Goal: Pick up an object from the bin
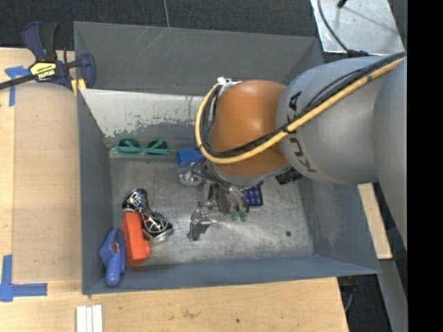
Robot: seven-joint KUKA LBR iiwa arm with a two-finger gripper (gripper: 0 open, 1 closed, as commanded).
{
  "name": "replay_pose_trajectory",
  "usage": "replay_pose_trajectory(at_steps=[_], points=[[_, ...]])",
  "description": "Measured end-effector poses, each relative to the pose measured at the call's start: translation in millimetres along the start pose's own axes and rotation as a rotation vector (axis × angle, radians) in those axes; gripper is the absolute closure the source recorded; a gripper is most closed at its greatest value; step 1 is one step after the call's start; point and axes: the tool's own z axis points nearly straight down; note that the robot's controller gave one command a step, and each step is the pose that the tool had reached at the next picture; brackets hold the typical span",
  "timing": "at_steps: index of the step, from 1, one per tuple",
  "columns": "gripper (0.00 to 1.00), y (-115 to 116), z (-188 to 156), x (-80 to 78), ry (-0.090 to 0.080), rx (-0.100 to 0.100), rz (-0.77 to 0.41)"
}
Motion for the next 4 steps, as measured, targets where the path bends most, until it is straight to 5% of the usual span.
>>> replay_pose_trajectory(at_steps=[2,3,4], points=[[0.00,4.0,32.5,4.4,-0.006,-0.003,0.084],[0.00,-40.0,86.8,-6.1,-0.003,-0.003,0.165],[0.00,-4.4,86.2,5.0,-0.011,0.001,0.133]])
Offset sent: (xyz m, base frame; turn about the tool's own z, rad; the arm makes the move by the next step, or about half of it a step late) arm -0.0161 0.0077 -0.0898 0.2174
